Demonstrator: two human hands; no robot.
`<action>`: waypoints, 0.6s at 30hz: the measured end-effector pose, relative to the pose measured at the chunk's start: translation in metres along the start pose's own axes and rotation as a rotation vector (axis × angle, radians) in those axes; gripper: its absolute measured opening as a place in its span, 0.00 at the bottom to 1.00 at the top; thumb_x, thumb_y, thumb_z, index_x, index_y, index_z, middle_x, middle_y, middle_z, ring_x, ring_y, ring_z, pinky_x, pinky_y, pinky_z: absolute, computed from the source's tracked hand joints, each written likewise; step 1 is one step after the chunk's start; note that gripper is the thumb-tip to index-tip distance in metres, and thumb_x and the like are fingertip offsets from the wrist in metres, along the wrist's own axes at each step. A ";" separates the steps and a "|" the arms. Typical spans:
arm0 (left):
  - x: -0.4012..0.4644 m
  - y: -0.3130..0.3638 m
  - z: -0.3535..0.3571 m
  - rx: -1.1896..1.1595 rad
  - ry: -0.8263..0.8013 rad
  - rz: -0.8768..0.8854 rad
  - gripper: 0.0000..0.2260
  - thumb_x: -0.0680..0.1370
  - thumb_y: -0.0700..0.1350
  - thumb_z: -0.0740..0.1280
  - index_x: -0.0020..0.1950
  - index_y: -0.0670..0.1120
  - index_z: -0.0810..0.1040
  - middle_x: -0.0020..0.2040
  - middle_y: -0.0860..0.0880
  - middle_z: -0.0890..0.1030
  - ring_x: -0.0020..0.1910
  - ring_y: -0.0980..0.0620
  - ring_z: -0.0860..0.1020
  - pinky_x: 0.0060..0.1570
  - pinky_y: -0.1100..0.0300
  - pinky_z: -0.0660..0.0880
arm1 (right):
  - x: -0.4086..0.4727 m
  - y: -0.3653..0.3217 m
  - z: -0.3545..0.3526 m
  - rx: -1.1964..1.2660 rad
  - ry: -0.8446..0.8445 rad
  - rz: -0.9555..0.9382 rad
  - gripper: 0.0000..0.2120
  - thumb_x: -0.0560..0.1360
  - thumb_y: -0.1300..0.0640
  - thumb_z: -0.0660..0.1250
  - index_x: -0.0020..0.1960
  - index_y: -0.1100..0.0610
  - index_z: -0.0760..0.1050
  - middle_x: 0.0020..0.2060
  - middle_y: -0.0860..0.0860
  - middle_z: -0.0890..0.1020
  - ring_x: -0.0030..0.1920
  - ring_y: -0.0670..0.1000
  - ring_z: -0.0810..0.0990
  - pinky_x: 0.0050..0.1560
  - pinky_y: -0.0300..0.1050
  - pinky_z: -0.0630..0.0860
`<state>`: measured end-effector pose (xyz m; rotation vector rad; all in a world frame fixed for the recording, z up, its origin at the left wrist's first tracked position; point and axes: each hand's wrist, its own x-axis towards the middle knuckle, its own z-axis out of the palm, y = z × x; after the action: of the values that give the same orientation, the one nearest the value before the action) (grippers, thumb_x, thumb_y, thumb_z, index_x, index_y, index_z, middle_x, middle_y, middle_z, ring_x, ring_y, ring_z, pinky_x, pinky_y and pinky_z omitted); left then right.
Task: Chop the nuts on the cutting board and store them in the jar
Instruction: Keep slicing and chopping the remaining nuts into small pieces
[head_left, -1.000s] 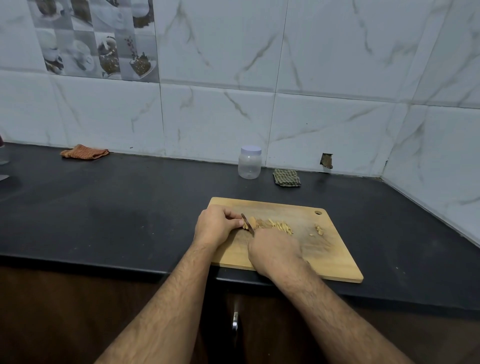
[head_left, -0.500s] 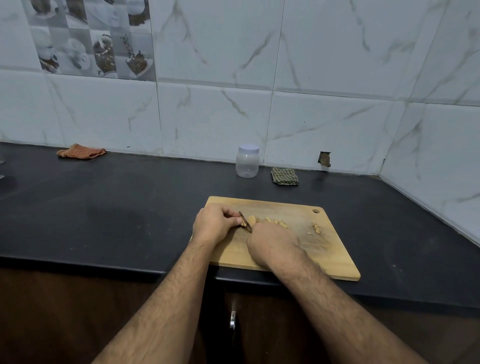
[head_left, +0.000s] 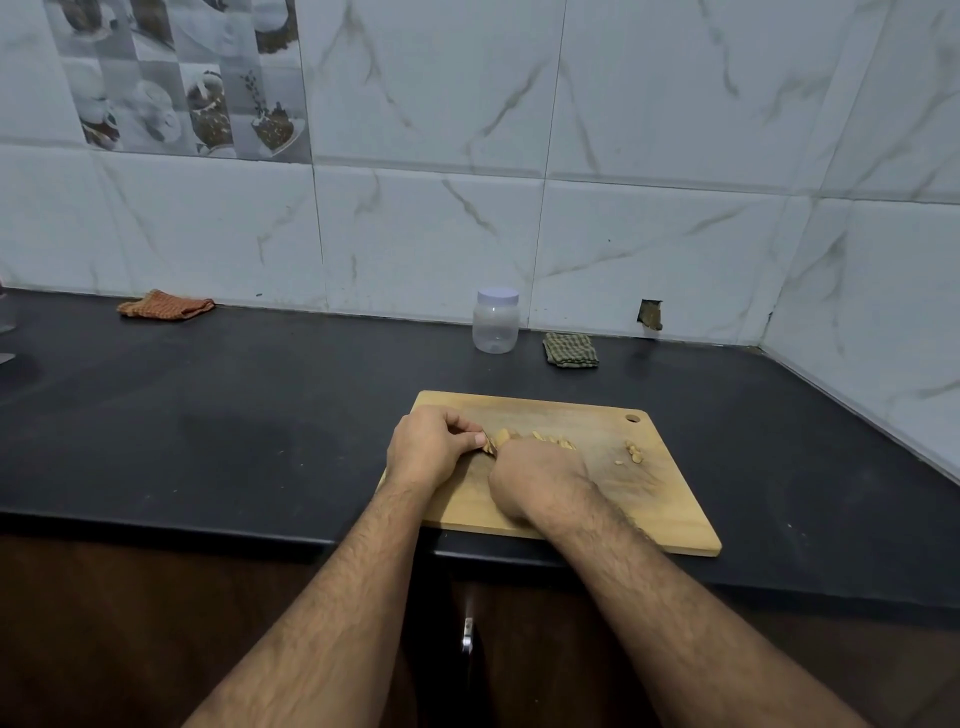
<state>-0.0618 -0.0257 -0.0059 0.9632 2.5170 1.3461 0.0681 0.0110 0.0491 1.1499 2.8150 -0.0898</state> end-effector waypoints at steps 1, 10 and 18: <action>0.000 0.000 0.001 -0.001 0.006 0.000 0.03 0.72 0.52 0.76 0.43 0.55 0.86 0.42 0.59 0.84 0.45 0.61 0.78 0.42 0.59 0.74 | -0.002 0.000 0.000 -0.006 -0.004 0.000 0.17 0.83 0.56 0.55 0.69 0.55 0.72 0.67 0.53 0.74 0.63 0.55 0.76 0.54 0.49 0.72; 0.000 -0.002 -0.001 -0.015 0.004 0.003 0.04 0.71 0.52 0.77 0.41 0.55 0.84 0.39 0.58 0.82 0.44 0.61 0.78 0.45 0.57 0.76 | -0.035 0.015 0.002 0.017 -0.061 0.032 0.13 0.80 0.58 0.61 0.63 0.57 0.76 0.58 0.53 0.80 0.57 0.54 0.78 0.48 0.47 0.71; -0.001 -0.001 -0.002 -0.026 -0.025 0.020 0.03 0.72 0.52 0.76 0.39 0.57 0.84 0.40 0.61 0.82 0.45 0.61 0.78 0.43 0.60 0.73 | -0.042 0.020 0.003 0.074 -0.032 0.082 0.13 0.80 0.58 0.60 0.62 0.56 0.76 0.58 0.54 0.80 0.56 0.55 0.79 0.51 0.48 0.74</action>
<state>-0.0622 -0.0288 -0.0058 0.9962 2.4722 1.3598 0.1118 -0.0040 0.0506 1.2657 2.7547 -0.2053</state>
